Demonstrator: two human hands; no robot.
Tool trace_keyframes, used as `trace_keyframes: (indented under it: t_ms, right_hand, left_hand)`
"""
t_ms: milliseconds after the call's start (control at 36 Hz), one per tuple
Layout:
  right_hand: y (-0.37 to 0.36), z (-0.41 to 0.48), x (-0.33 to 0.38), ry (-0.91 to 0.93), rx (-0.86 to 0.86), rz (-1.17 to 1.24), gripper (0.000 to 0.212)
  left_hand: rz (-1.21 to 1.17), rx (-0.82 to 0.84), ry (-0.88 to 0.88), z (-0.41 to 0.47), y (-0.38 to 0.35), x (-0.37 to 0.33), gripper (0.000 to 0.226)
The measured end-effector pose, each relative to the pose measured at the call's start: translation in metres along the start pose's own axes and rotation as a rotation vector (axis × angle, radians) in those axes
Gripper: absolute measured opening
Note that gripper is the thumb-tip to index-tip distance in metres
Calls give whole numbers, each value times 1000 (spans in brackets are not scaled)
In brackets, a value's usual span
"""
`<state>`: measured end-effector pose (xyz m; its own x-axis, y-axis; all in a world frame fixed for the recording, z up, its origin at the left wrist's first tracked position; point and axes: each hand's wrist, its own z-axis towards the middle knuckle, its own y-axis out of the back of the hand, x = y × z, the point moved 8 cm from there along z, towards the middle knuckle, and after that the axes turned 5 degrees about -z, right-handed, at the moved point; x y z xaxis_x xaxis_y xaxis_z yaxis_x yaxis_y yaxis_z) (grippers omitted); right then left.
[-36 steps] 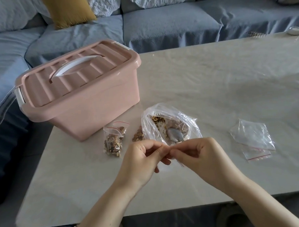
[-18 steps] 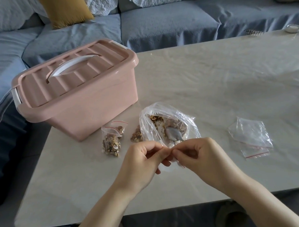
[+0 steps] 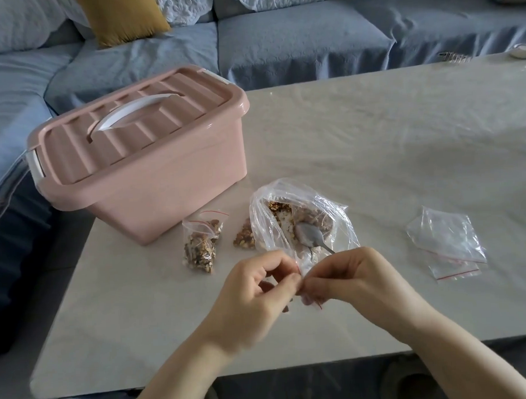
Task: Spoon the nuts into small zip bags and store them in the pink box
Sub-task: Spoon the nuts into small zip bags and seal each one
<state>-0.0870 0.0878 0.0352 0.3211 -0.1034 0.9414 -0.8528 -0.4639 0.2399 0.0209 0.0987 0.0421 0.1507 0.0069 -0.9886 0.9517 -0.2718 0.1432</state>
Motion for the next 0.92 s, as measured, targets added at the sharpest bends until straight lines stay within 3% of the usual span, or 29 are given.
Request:
trace_keyframes:
  t_ms: [167, 250, 389, 528, 583, 611, 667, 722, 778, 833, 917]
  right_hand:
    - [-14, 0, -10, -145, 134, 395, 9]
    - [-19, 1, -14, -175, 162, 446, 3]
    - [-25, -1, -15, -182, 229, 502, 11]
    - [-13, 2, -14, -226, 86, 655, 8]
    - [-2, 3, -18, -206, -65, 479, 14]
    - [7, 2, -21, -177, -167, 259, 18]
    - [21, -3, -16, -91, -386, -253, 16]
    - [22, -7, -9, 3, -486, -525, 12]
    - [14, -6, -4, 113, -489, -661, 16]
    - [12, -4, -4, 163, -493, -684, 20]
    - [20, -3, -11, 83, -495, -418, 28]
  left_hand:
    - [-285, 93, 25, 0, 0, 11, 14]
    - [-387, 114, 59, 0, -2, 16, 10]
    - [-505, 128, 88, -1, -2, 18, 6]
    - [-590, 109, 137, -1, 1, 20, 8]
    - [-458, 56, 185, 0, 4, 24, 15]
    - [-321, 16, 196, 0, 8, 26, 17]
    - [135, -82, 171, 1, 17, 24, 22]
    - [614, -174, 158, 0, 22, 18, 24]
    - [852, -266, 134, -2, 20, 10, 25]
    - [933, -297, 14, -1, 14, 4, 26]
    - [752, -249, -243, -2, 10, -3, 16]
